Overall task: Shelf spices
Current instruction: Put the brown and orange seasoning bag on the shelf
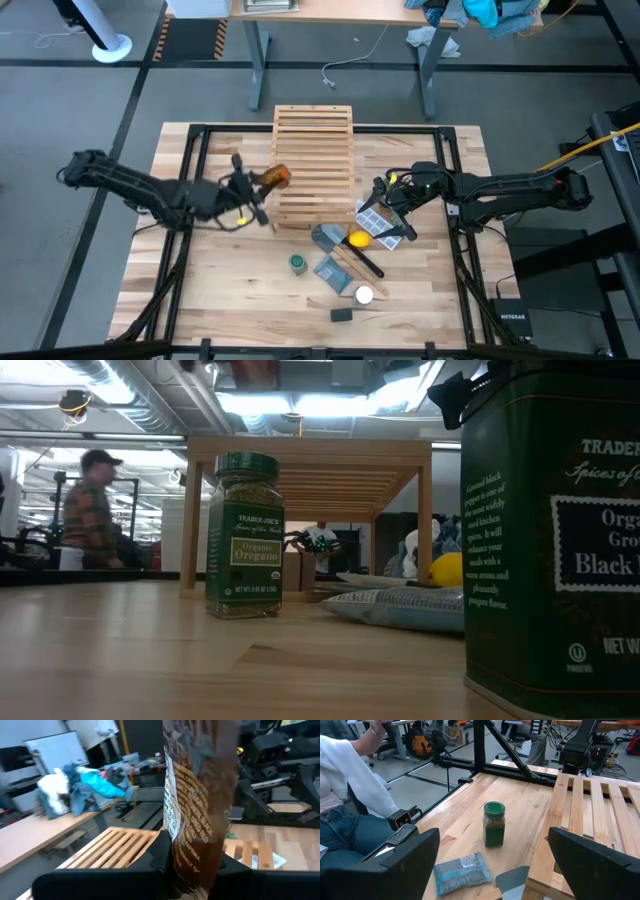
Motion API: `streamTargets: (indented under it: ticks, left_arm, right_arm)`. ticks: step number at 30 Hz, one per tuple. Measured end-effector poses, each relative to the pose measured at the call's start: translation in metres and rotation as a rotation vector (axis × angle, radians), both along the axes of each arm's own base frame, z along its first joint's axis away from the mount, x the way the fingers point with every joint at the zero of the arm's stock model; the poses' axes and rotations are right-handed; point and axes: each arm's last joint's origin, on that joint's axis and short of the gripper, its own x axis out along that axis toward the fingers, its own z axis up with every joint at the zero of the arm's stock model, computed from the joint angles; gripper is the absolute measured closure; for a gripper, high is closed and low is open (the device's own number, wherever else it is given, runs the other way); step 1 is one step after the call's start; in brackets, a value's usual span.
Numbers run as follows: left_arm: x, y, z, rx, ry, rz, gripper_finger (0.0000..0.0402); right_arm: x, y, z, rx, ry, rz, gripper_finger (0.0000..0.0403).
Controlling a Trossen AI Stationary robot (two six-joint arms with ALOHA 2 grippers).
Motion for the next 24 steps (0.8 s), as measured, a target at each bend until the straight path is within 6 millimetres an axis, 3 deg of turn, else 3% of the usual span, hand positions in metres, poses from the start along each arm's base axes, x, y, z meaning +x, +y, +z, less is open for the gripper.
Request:
streamTargets:
  ticks: [12,24]
  left_arm:
    - [0.002,0.076,-0.014,-0.095,0.126,-0.092,0.037]
    - [0.003,0.122,-0.039,-0.181,0.246,-0.092,0.0371]
  right_arm:
    - [0.0,0.0,0.0,-0.005,-0.002,0.002,0.0024]
    - [0.0,0.0,0.0,-0.006,-0.005,0.002,0.0024]
